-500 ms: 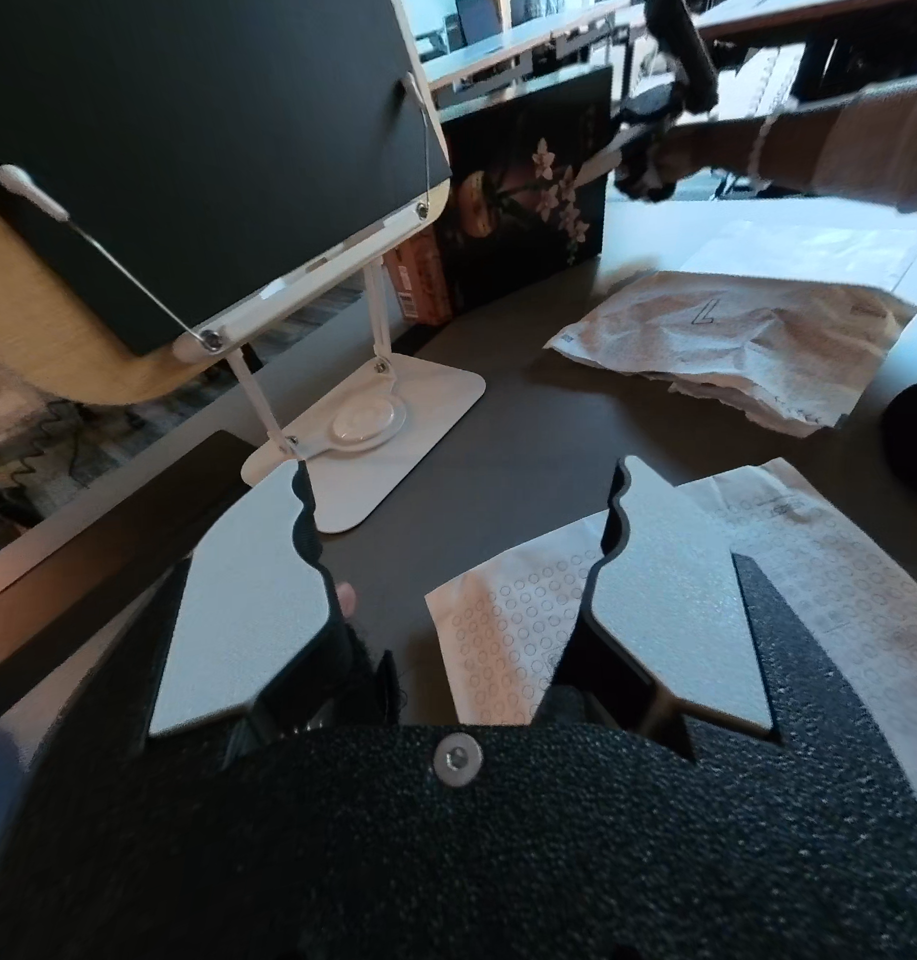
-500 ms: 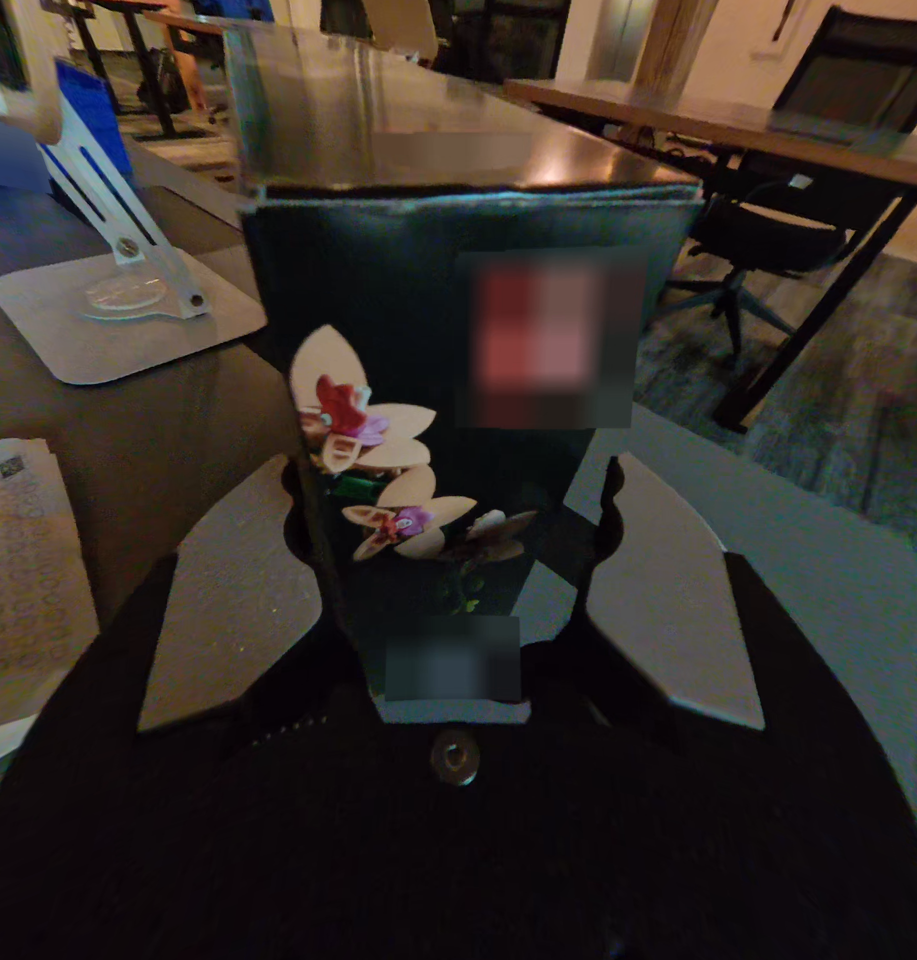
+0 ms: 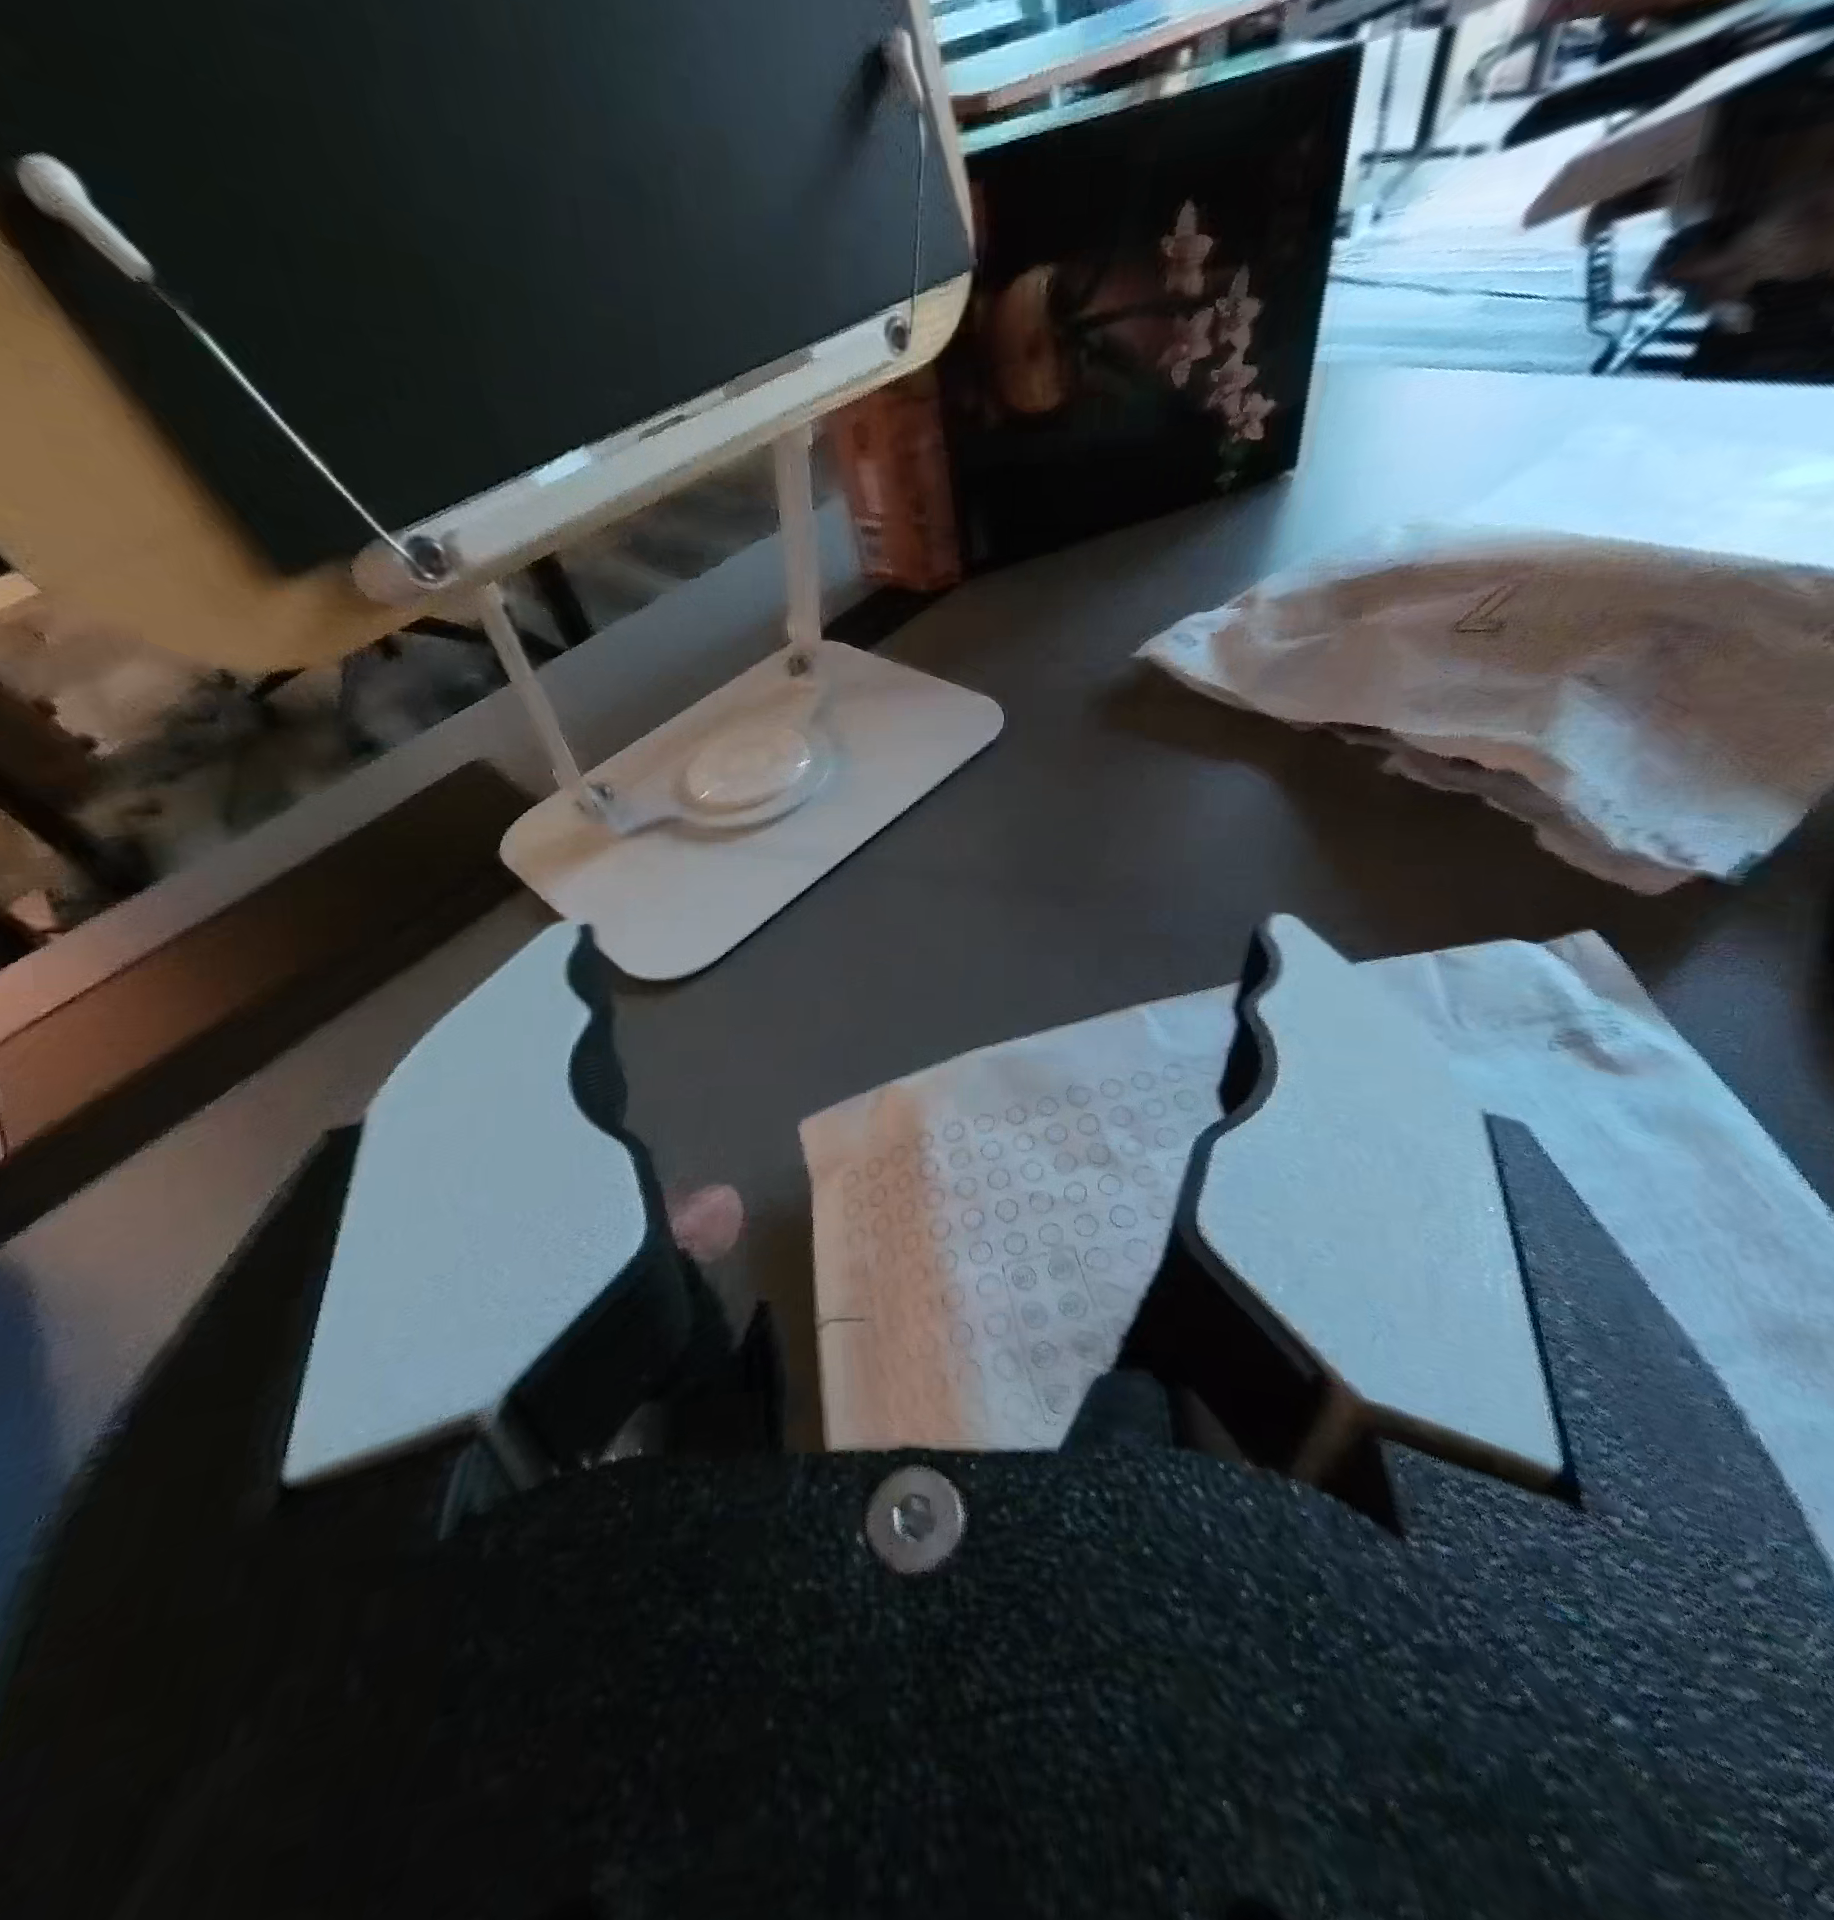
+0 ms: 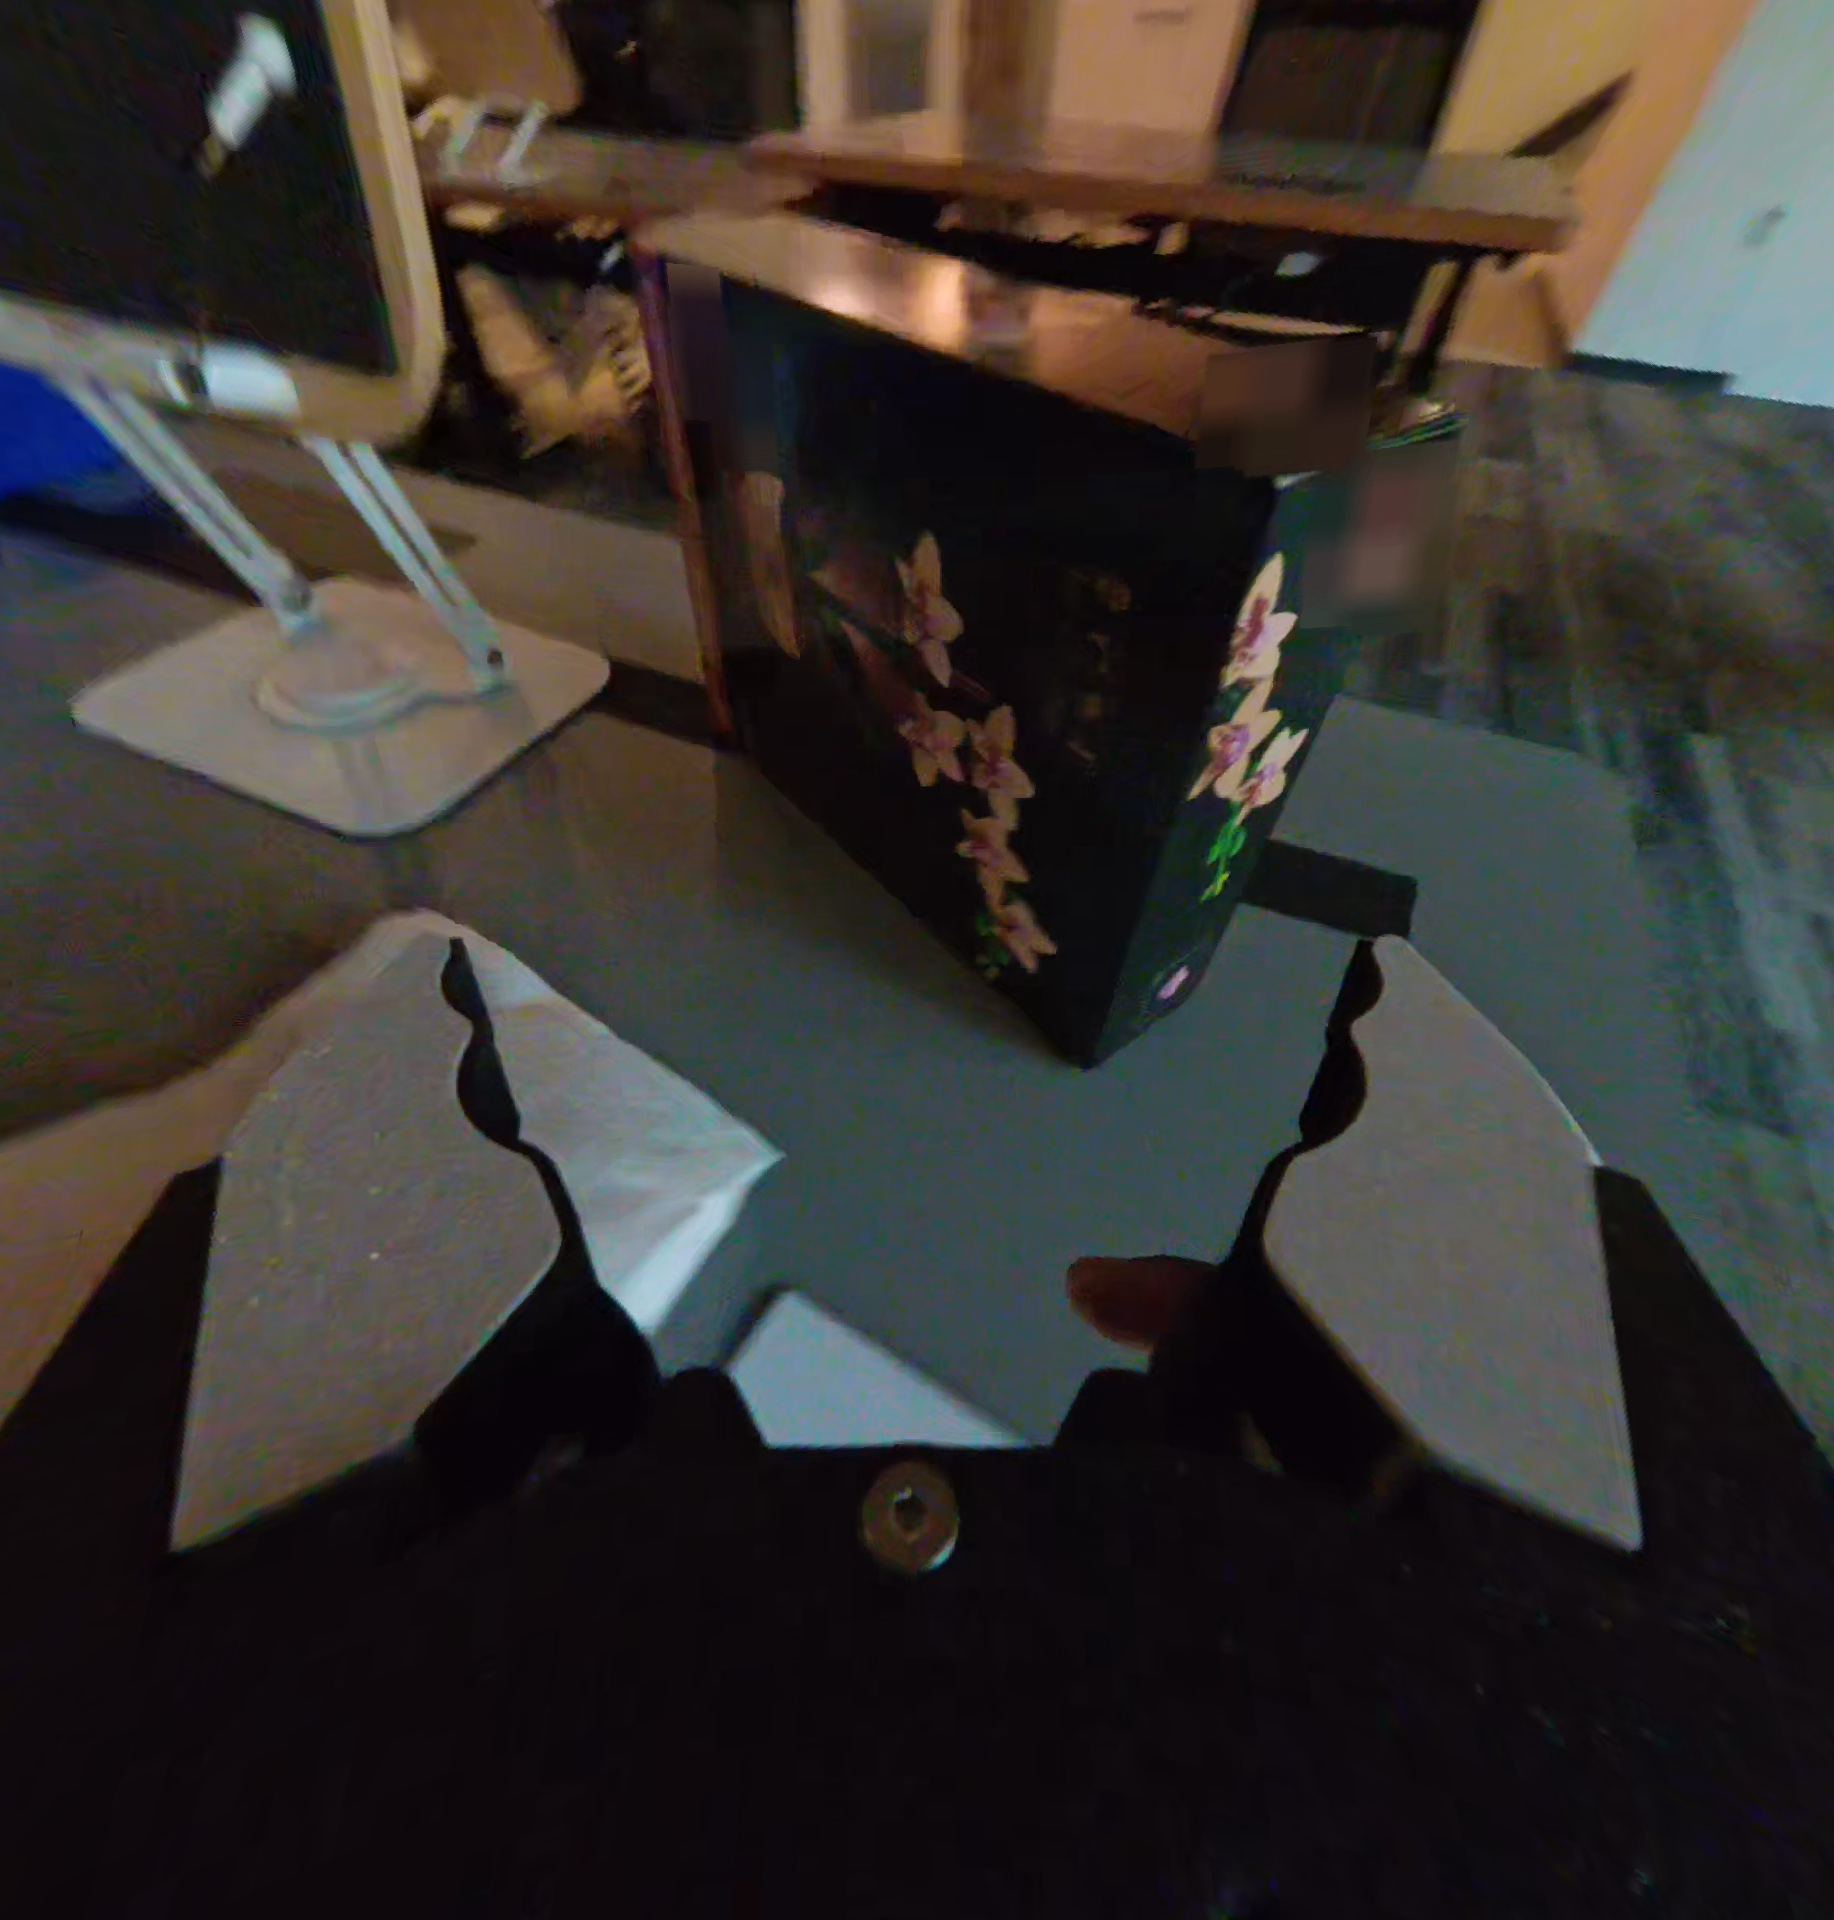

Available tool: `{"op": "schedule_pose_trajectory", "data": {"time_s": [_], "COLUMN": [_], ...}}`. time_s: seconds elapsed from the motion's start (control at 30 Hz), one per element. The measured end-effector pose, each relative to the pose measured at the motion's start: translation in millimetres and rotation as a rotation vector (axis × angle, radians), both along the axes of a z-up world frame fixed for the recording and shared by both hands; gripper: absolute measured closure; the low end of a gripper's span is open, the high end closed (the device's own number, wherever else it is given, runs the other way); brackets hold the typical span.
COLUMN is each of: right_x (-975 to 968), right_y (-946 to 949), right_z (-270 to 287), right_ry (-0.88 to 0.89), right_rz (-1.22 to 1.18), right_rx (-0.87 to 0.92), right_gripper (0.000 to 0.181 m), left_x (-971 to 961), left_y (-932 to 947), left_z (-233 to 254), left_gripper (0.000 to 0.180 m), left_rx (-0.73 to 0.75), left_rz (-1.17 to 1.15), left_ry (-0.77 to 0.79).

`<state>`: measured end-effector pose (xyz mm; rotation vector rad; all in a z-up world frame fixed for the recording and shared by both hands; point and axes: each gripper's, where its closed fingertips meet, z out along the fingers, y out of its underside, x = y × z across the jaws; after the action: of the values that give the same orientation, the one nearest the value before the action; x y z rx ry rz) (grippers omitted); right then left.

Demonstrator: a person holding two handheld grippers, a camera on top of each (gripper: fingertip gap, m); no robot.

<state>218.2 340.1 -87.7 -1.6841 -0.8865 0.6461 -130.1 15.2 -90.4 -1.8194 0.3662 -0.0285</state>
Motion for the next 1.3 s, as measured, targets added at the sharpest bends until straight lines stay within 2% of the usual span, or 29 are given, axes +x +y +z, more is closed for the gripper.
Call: {"op": "schedule_pose_trajectory", "data": {"time_s": [0.07, 0.1, 0.23, 0.33, 0.47, 0.67, 0.73, 0.8, 0.9, 0.97, 1.03, 1.17, 1.2, 1.27, 1.3], "right_x": [-2, -1, -13, -36, -64, -82, -81, -74, -61, -54, -50, -62, -67, -79, -84], "right_y": [-44, -63, -146, -209, -275, -331, -341, -346, -354, -361, -366, -391, -396, -405, -407], "right_z": [16, 20, 27, 25, 3, -13, -16, -24, -34, -39, -40, -43, -46, -52, -55], "right_ry": [0.051, 0.057, 0.014, 0.029, 0.028, -0.024, -0.046, -0.084, -0.074, -0.051, -0.055, -0.064, -0.074, -0.069, -0.069], "right_rz": [-0.082, -0.158, -0.239, -0.201, -0.172, -0.096, -0.084, -0.08, -0.095, -0.093, -0.092, 0.011, 0.039, 0.085, 0.095], "right_rx": [-0.004, -0.014, -0.008, -0.008, -0.038, -0.009, 0.005, 0.006, -0.037, -0.066, -0.067, -0.083, -0.103, -0.118, -0.129], "right_gripper": [0.035, 0.042, 0.047, 0.053, 0.056, 0.062, 0.061, 0.059, 0.061, 0.067, 0.071, 0.099, 0.117, 0.167, 0.176], "left_x": [2, 2, 4, 5, 9, 1, 1, 8, 17, 26, 37, 51, 53, 56, 55], "left_y": [-8, -14, -43, -69, -107, -149, -159, -167, -178, -184, -187, -184, -182, -178, -177], "left_z": [8, 13, 20, 9, -10, -10, -3, -6, -12, -16, -20, -35, -40, -51, -55], "left_gripper": [0.066, 0.069, 0.072, 0.075, 0.08, 0.091, 0.11, 0.11, 0.123, 0.153, 0.17, 0.175, 0.18, 0.18, 0.18], "left_rx": [0.028, 0.049, 0.045, -0.003, -0.063, -0.056, -0.022, -0.036, -0.03, -0.034, -0.032, -0.091, -0.118, -0.155, -0.163], "left_rz": [0.044, 0.088, 0.22, 0.293, 0.366, 0.472, 0.493, 0.483, 0.48, 0.452, 0.429, 0.39, 0.378, 0.364, 0.367], "left_ry": [0.018, 0.028, 0.035, 0.071, 0.02, 0.04, 0.053, 0.037, 0.008, -0.016, -0.032, 0.012, 0.027, 0.061, 0.072]}}
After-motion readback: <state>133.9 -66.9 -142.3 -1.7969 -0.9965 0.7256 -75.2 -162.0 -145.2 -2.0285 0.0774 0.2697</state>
